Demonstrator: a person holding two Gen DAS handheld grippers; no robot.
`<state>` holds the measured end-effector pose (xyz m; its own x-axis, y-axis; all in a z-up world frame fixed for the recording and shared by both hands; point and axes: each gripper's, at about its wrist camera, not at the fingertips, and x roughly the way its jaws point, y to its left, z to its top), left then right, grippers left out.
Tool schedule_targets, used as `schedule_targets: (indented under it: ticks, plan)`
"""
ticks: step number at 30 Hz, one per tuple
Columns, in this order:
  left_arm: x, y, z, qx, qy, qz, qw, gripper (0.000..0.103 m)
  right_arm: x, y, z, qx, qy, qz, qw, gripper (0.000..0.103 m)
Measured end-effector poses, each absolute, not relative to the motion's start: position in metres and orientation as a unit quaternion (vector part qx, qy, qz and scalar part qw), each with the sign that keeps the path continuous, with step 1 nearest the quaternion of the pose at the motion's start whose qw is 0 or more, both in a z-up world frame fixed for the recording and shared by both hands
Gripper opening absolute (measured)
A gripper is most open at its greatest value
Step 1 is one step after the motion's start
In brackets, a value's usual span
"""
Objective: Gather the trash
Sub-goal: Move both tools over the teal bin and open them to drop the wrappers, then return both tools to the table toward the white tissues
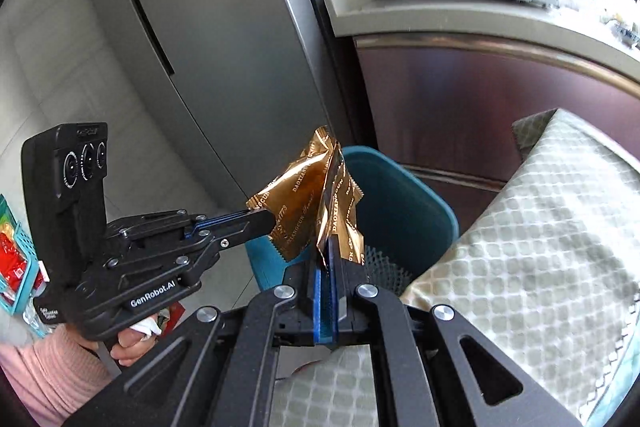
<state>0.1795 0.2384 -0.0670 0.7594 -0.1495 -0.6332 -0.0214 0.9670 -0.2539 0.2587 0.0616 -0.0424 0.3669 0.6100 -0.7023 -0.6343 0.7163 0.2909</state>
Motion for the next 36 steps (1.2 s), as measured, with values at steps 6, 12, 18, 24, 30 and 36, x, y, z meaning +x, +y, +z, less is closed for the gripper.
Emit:
schedule_targets:
  ticks: [6,12,18,24,30,36]
  plan:
    - [0.193,0.239,-0.085,-0.122,0.362,-0.028,0.924,0.002,0.272,0.071,-0.056,-0.011,0.439,0.364,0.821,0.007]
    - [0.203,0.237,-0.102,-0.122,0.378,-0.022,0.917,0.002,0.278,0.073,-0.063,-0.003,0.450,0.356,0.819,0.014]
    - [0.198,0.222,-0.101,-0.117,0.375,-0.032,0.919,0.002,0.270,0.060,-0.060,0.003,0.441,0.353,0.825,0.018]
    - [0.185,0.198,-0.080,-0.095,0.348,-0.056,0.931,0.013,0.250,0.041,-0.043,-0.002,0.412,0.354,0.839,0.023]
    - [0.172,0.161,-0.053,-0.072,0.316,-0.101,0.941,0.021,0.220,0.000,-0.019,-0.002,0.373,0.343,0.862,0.028]
    - [0.161,0.114,-0.035,-0.048,0.300,-0.153,0.940,0.029,0.188,-0.049,0.001,0.002,0.340,0.315,0.886,0.037]
